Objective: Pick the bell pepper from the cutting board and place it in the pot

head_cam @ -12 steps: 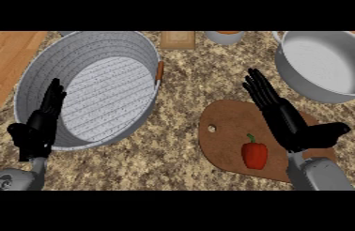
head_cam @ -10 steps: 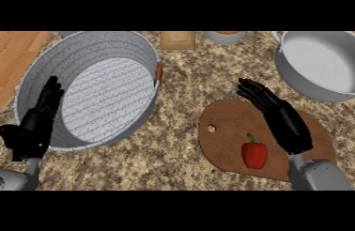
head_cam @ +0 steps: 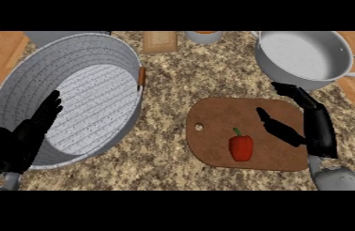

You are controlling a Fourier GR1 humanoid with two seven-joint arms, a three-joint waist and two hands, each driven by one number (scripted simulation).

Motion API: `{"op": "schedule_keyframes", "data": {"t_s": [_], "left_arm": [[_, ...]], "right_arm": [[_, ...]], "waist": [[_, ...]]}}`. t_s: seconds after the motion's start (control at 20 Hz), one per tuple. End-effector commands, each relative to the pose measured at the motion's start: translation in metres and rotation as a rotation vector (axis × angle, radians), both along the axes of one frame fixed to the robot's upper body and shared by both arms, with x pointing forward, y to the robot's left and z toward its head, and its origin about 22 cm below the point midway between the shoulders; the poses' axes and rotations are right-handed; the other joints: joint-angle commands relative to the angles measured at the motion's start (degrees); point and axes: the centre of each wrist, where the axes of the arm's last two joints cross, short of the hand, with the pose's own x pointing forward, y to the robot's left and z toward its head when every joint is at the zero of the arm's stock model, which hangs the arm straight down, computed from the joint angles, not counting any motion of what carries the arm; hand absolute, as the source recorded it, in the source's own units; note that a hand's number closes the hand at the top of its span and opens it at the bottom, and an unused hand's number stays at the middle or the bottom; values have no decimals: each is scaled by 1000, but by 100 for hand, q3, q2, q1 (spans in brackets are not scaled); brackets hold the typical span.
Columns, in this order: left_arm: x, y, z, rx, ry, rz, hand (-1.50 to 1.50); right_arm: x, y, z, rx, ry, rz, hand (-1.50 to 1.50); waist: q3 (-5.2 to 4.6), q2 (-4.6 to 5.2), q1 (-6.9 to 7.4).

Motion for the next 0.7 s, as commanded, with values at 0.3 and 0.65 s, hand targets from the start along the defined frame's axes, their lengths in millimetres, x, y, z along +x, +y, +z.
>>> {"op": "schedule_keyframes", "data": {"t_s": [0.3,0.65], "left_arm": [[-5,-60,-50,-167,154,-136,0],[4,-67,-38,-164,166,-167,0]], "right_arm": [[-79,66,3,-63,-201,-165,-150],[-91,69,44,-39,115,-237,-150]], "waist": [[-151,137,185],[-150,165,336]]}}
